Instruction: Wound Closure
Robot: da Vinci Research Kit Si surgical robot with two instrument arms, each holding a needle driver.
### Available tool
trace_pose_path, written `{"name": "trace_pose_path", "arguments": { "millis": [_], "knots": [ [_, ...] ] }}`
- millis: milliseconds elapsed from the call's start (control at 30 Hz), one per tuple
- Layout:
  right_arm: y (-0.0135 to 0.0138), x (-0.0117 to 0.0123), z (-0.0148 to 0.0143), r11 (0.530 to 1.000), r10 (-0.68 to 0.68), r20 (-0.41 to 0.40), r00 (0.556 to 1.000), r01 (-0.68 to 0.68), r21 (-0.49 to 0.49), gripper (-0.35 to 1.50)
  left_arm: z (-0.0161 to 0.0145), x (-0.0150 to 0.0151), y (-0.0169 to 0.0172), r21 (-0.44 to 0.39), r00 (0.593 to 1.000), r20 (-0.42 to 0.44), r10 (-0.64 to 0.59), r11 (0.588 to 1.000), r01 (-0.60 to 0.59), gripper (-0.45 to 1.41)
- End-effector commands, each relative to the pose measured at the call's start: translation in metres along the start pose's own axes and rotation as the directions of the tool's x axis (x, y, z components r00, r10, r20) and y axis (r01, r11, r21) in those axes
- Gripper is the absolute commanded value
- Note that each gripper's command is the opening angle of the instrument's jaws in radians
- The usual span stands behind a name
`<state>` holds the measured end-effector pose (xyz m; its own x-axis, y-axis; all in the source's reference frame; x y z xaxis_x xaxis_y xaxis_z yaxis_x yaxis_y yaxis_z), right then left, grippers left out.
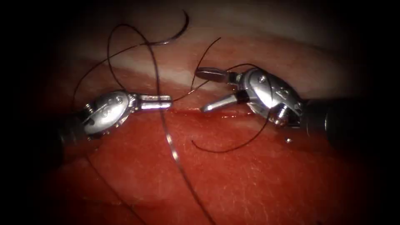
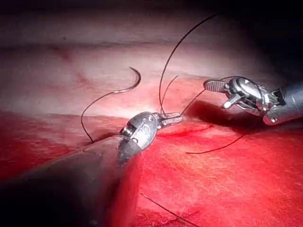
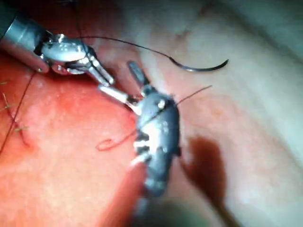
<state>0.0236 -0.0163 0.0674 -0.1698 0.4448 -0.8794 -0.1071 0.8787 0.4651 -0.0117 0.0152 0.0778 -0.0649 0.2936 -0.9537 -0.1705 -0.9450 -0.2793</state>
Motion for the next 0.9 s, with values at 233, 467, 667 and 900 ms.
{"name": "trace_pose_path", "arguments": {
  "millis": [233,467,667,900],
  "knots": [
    [0.0012,-0.0012,0.0008,0.996,-0.027,0.076,0.997,0.034,-0.083,1.31,0.0012,0.0012,0.0027,-0.036,1.0,0.008,0.011,0.999,-0.011,-0.45],
    [0.0011,-0.0026,0.0022,0.991,-0.033,0.188,0.982,0.056,-0.119,1.25,0.0017,0.0023,0.0045,-0.052,1.0,0.018,0.017,0.999,-0.016,-0.45],
    [0.0005,-0.005,0.0038,0.991,-0.057,0.295,0.954,0.089,-0.097,1.23,0.0019,0.0042,0.0052,-0.069,1.0,0.012,0.018,0.997,-0.018,-0.45],
    [-0.0009,-0.0071,0.0041,0.993,-0.083,0.375,0.923,0.107,-0.044,1.21,0.0017,0.0068,0.0036,-0.091,1.0,-0.008,0.012,0.996,-0.013,-0.45]
  ]
}}
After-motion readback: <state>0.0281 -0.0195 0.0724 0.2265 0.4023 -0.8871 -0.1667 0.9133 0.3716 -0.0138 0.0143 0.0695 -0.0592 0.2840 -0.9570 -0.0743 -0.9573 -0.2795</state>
